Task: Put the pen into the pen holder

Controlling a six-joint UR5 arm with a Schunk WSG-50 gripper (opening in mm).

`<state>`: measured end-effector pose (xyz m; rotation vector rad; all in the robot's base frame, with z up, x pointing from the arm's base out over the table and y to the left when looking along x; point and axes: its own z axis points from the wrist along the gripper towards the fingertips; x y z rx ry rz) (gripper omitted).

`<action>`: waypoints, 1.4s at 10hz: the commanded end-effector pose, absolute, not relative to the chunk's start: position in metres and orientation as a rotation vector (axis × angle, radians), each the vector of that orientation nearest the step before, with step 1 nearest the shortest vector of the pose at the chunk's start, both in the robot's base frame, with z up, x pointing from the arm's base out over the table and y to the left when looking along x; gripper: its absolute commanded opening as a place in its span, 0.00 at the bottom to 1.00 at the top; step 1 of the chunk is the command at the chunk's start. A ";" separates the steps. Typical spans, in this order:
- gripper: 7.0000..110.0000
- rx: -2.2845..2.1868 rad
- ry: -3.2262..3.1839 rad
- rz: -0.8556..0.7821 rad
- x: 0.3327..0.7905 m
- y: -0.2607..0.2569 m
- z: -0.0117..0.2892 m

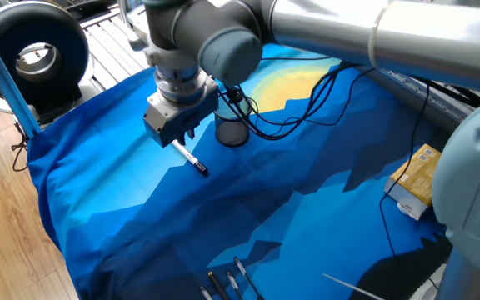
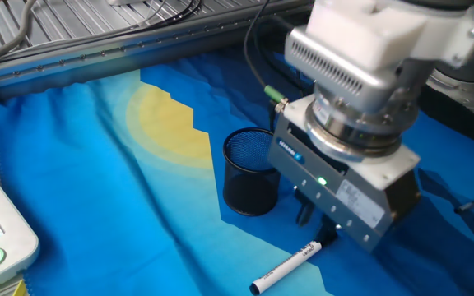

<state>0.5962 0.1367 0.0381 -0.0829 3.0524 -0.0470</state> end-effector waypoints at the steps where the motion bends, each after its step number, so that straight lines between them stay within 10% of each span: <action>1: 0.36 -0.023 3.042 0.000 0.595 0.141 0.021; 14: 0.36 0.001 3.019 -0.017 0.587 0.140 -0.004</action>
